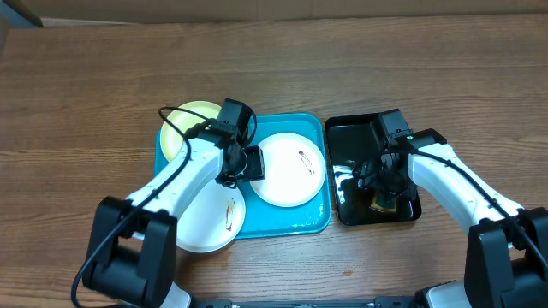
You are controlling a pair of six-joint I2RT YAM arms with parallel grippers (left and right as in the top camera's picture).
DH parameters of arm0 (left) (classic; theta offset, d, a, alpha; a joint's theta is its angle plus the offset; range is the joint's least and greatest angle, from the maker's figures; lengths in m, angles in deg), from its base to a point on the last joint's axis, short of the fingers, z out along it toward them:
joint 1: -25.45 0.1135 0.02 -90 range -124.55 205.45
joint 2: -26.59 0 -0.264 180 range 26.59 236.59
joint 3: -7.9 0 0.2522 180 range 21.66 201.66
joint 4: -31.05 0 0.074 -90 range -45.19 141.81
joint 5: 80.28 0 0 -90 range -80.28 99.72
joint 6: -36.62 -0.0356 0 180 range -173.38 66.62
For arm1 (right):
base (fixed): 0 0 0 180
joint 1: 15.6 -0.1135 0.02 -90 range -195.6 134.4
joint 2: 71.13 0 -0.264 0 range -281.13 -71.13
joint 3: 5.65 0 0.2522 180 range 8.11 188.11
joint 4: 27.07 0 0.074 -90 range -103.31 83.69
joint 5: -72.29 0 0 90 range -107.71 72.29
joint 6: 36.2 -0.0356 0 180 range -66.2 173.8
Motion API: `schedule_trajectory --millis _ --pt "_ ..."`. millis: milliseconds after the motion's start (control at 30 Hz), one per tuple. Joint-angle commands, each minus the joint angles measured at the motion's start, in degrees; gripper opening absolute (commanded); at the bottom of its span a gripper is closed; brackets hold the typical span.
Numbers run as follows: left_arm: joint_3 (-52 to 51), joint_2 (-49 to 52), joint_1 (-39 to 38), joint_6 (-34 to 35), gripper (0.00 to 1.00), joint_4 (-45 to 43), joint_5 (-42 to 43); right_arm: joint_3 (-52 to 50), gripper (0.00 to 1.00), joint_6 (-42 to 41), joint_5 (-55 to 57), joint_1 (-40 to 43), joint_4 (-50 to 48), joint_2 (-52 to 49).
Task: Clean dirty plates on tray and stack at the side
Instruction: 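Reach the left gripper to the right white plate and grip its rim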
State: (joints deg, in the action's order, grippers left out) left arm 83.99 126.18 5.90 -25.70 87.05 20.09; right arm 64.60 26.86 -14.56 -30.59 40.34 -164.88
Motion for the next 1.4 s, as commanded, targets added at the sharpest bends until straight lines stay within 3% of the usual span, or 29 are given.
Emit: schedule_trajectory --millis 0,267,467,733,867,900,1033,1100,1200,1367 --pt "0.55 1.81 -0.61 1.55 0.55 -0.79 -1.64 0.85 0.73 0.20 -0.11 0.28 -0.04 0.46" --pt "0.55 6.23 -3.76 1.49 0.54 -2.67 -2.54 -0.07 0.73 0.17 -0.09 0.28 1.97 0.46" --pt "0.59 6.95 -5.22 1.77 0.37 -3.74 -3.37 -1.64 0.72 0.09 -1.46 0.26 1.57 0.42" --pt "0.59 6.95 -5.18 1.95 0.36 -3.74 -3.41 -5.38 0.63 -0.35 -2.01 0.26 -1.90 0.42" --pt "0.59 6.93 -5.18 1.95 0.38 -3.78 -3.41 -6.95 0.51 -1.33 -1.99 0.26 -3.45 0.42" --pt "0.70 6.80 -5.18 1.92 0.40 -3.72 -3.41 -6.93 0.38 -1.33 -2.01 0.26 -3.50 0.42" --pt "2.12 6.58 -5.18 0.96 0.51 -2.25 -3.58 -6.93 0.20 -1.33 -2.01 0.26 -3.93 0.42" --pt "3.13 6.56 -5.18 0.83 0.52 -1.20 -5.03 -6.84 0.13 -1.31 -2.01 0.28 -4.35 0.42" --pt "4.48 6.56 -5.18 0.83 0.45 1.40 -8.15 -5.38 0.15 -1.09 -1.99 0.28 -4.33 0.44" --pt "5.29 6.58 -5.18 0.81 0.24 4.33 -12.11 -0.09 0.34 0.31 -1.95 0.28 -0.55 0.44"
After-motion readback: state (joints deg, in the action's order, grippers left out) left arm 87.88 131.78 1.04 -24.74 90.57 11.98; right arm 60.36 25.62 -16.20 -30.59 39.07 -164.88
